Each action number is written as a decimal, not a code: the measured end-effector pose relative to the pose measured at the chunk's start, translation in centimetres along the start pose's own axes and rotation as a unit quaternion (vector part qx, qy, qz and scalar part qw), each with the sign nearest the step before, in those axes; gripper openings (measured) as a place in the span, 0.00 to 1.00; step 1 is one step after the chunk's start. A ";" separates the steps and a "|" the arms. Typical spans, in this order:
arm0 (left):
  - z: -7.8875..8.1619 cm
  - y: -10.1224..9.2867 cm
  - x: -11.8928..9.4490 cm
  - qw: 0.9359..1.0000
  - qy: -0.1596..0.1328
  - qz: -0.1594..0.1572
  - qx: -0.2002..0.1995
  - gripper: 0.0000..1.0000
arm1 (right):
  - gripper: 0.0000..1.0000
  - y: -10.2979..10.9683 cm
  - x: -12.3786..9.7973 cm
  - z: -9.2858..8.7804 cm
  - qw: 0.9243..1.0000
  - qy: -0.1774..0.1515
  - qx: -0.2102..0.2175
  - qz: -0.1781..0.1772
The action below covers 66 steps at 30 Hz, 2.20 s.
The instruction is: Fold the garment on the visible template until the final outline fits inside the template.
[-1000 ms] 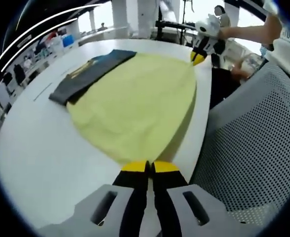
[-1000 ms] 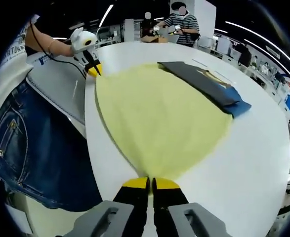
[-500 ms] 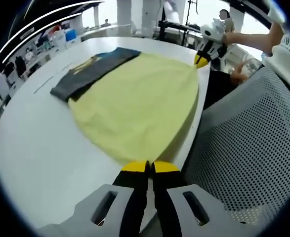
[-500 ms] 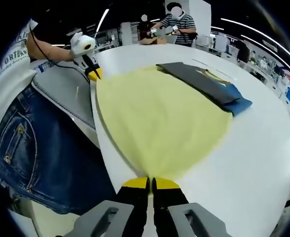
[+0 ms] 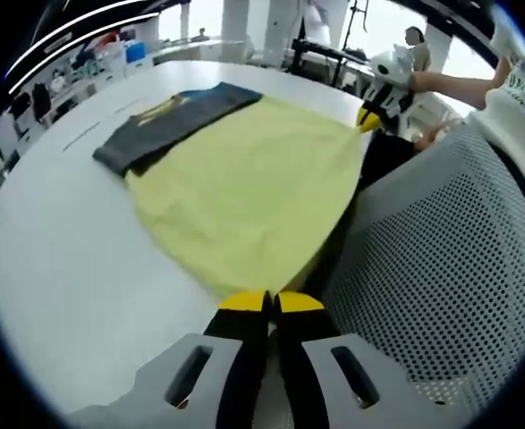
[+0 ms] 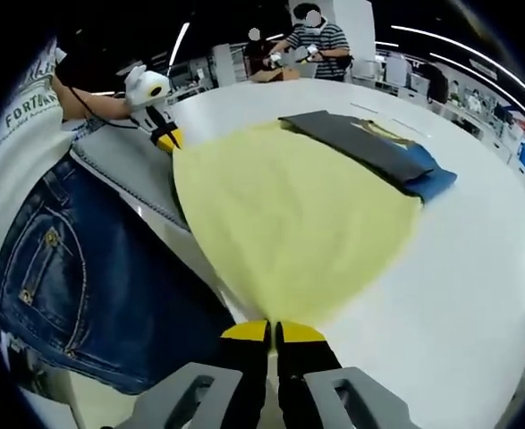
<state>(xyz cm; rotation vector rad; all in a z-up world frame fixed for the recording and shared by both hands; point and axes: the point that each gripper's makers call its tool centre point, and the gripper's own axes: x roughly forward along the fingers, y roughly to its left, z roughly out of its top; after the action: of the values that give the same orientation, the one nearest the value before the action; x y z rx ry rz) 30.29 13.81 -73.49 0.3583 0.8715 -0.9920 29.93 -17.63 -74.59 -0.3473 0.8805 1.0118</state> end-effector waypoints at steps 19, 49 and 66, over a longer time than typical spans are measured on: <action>-1.2 -2.0 -1.6 0.999 0.012 -0.029 -0.010 0.00 | 0.00 2.6 -1.0 -0.2 0.999 0.010 0.000 0.045; 3.6 1.3 -4.6 0.999 -0.024 -0.020 -0.008 0.00 | 0.00 0.4 -3.8 4.4 0.997 -0.021 -0.070 0.027; 7.8 3.8 -5.2 0.999 -0.052 0.008 0.012 0.00 | 0.00 -2.8 -4.4 7.4 0.994 -0.043 -0.098 -0.013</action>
<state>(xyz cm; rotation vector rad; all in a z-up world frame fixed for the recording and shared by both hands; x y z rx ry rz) 35.86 13.93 -65.03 0.3306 0.7621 -0.9987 34.73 -17.02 -67.00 -0.4755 0.6987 1.0848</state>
